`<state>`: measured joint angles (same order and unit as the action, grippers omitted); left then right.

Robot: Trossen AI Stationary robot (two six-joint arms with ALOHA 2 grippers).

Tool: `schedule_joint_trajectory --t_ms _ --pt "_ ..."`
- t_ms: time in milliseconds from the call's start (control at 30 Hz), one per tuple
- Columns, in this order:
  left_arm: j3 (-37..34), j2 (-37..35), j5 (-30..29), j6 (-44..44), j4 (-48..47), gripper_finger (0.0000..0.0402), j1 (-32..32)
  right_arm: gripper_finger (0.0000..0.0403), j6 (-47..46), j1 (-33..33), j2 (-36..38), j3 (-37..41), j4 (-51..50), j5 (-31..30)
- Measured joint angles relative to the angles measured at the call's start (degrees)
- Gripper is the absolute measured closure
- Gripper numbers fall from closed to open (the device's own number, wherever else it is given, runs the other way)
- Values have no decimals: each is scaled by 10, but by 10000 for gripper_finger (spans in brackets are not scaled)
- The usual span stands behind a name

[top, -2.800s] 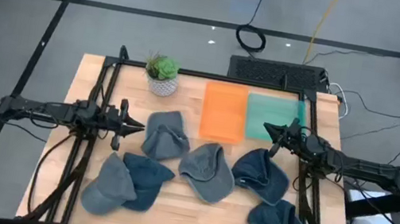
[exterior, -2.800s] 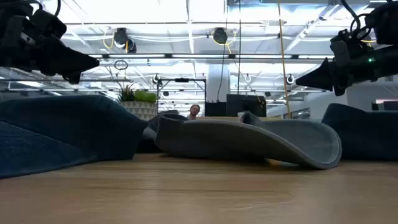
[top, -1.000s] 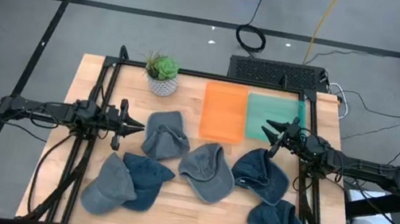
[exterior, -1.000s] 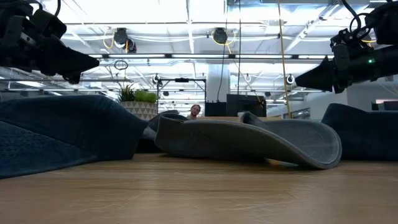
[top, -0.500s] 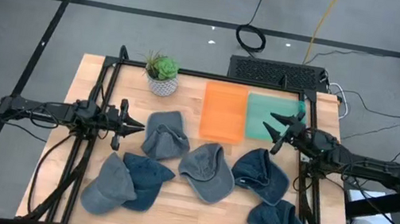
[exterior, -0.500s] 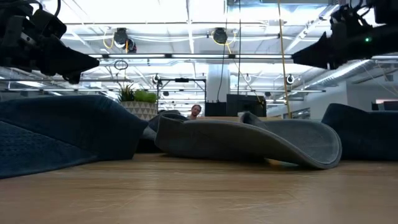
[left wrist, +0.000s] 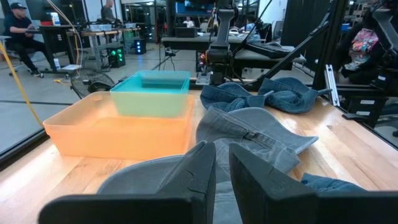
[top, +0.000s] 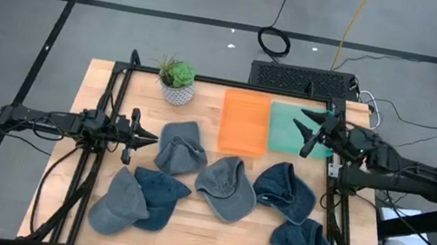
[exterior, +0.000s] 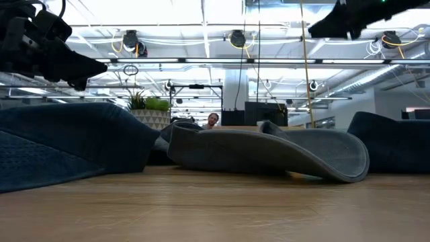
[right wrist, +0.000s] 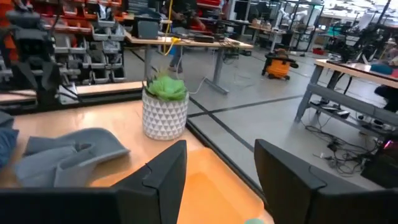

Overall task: Pick & Place hat
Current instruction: Put the top right blue cap in the blue bin

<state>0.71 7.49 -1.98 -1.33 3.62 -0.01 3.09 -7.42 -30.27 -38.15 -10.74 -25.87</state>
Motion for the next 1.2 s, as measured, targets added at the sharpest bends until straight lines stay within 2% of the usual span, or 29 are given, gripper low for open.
schedule_joint_trajectory --t_ms 267,600,800,1200 --pt "0 0 0 0 0 350 0 227 -53 0 -58 -113 -93 1" --pt "0 0 0 0 0 350 0 227 -258 0 -137 -263 -217 8" --pt "0 0 0 0 0 350 0 227 -281 0 -170 -314 -195 98" --pt "0 0 0 0 0 350 0 227 -349 0 -203 -334 -173 97"
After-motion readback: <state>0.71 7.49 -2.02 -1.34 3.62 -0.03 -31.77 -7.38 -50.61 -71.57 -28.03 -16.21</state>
